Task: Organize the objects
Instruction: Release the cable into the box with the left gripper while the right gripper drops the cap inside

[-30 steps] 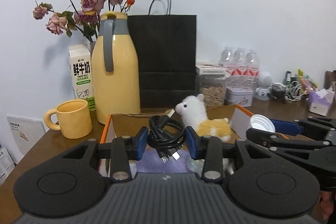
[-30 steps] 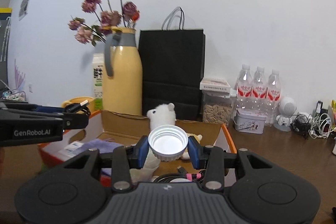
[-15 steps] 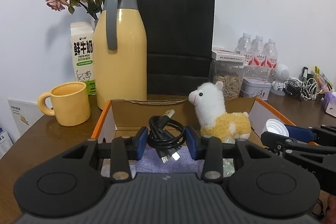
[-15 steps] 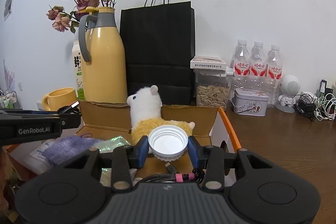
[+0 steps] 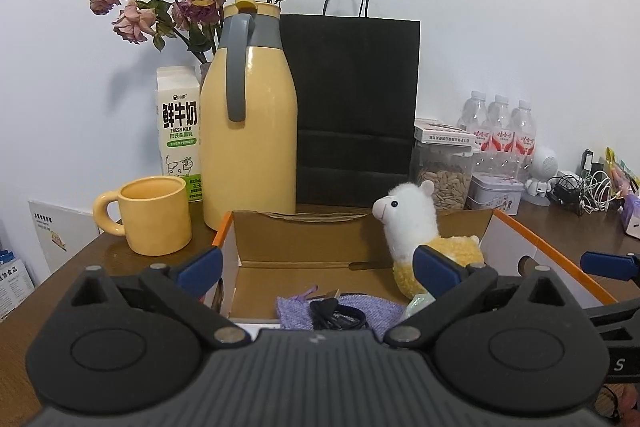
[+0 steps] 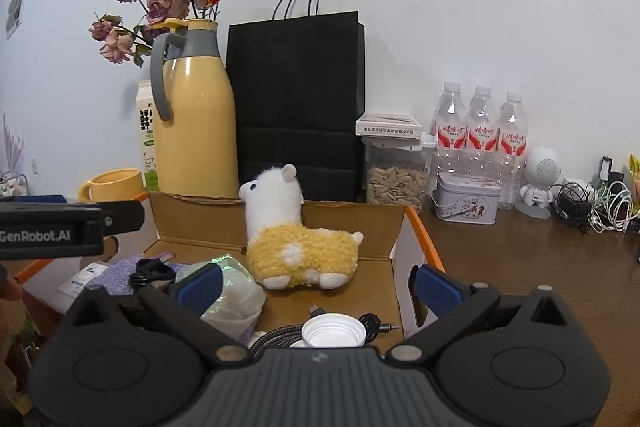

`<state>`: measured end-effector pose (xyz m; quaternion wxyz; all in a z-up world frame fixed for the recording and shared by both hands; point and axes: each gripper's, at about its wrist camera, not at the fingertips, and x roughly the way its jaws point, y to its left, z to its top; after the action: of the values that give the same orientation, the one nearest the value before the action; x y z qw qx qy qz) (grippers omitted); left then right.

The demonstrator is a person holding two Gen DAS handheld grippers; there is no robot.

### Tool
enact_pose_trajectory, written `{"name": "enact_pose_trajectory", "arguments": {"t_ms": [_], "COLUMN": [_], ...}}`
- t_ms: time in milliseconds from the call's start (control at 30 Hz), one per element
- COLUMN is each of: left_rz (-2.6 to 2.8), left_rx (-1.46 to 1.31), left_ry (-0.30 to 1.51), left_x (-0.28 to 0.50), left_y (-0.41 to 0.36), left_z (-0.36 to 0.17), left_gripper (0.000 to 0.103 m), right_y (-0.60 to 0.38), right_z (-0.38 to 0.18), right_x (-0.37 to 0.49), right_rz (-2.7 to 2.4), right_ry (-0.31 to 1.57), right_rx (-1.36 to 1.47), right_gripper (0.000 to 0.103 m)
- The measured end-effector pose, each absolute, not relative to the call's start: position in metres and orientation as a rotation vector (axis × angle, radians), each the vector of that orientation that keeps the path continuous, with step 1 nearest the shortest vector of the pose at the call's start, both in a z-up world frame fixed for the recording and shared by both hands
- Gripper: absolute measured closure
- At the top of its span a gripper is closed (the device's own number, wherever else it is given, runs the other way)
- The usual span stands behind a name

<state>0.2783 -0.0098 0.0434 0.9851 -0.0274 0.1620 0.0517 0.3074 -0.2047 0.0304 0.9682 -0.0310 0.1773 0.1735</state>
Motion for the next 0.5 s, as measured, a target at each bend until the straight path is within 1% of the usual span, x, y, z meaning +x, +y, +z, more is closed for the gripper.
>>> {"name": "enact_pose_trajectory", "arguments": {"t_ms": [233, 500], "left_rz": [0.085, 0.082], "left_rx": [-0.062, -0.071], "left_ry": [0.323, 0.276], "left_x": [0.274, 0.254], "left_y": [-0.010, -0.008], "left_z": [0.044, 0.055], "left_gripper": [0.000, 0.000], "right_y": [-0.206, -0.222], "right_z": [0.037, 0.051], "right_x": [0.299, 0.278], "right_rz": [0.352, 0.339], "right_ry": [0.329, 0.255], "right_rx": [-0.069, -0.064], "right_gripper": [0.000, 0.000]}}
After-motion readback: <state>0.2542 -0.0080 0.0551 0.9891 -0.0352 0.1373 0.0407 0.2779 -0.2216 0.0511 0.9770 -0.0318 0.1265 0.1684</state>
